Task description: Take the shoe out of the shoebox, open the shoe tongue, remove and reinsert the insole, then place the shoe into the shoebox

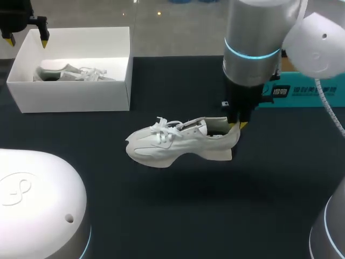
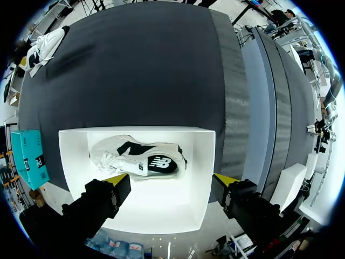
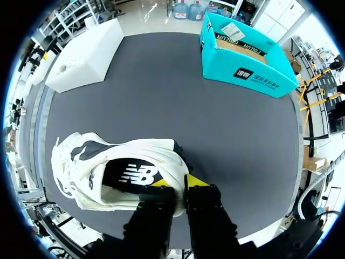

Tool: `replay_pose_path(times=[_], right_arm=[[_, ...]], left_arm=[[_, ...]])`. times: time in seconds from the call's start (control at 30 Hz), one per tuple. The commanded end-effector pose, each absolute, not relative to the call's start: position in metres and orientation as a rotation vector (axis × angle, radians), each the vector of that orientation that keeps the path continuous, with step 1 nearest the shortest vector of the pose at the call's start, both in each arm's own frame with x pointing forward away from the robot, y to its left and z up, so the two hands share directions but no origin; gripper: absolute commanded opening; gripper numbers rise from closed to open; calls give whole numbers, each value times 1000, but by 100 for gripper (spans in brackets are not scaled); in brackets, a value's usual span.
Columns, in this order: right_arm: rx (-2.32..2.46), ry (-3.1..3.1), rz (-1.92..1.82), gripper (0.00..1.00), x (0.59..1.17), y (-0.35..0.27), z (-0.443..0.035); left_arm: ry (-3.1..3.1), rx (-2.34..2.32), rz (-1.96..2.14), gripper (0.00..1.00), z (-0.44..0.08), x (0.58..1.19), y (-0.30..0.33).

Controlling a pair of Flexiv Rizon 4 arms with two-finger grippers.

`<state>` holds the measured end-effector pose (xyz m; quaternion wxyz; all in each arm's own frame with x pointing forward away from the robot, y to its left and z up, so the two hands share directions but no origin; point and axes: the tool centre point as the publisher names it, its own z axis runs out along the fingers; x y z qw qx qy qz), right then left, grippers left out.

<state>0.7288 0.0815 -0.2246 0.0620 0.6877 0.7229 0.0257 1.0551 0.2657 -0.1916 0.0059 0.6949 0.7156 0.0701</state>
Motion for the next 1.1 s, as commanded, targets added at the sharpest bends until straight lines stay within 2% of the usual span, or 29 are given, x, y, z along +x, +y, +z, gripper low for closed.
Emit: replay_pose_path(times=[0.03,0.67,1.1], right_arm=[[2069,2214,79,0,728,81,-252],[1985,2340,12,0,722,84,-326],[1990,2360,-48,0,716,84,-355]], left_arm=[[2238,2175,225,100,-191,1054,266],[2238,2175,225,100,-191,1054,266],[2238,2175,225,100,-191,1054,266]])
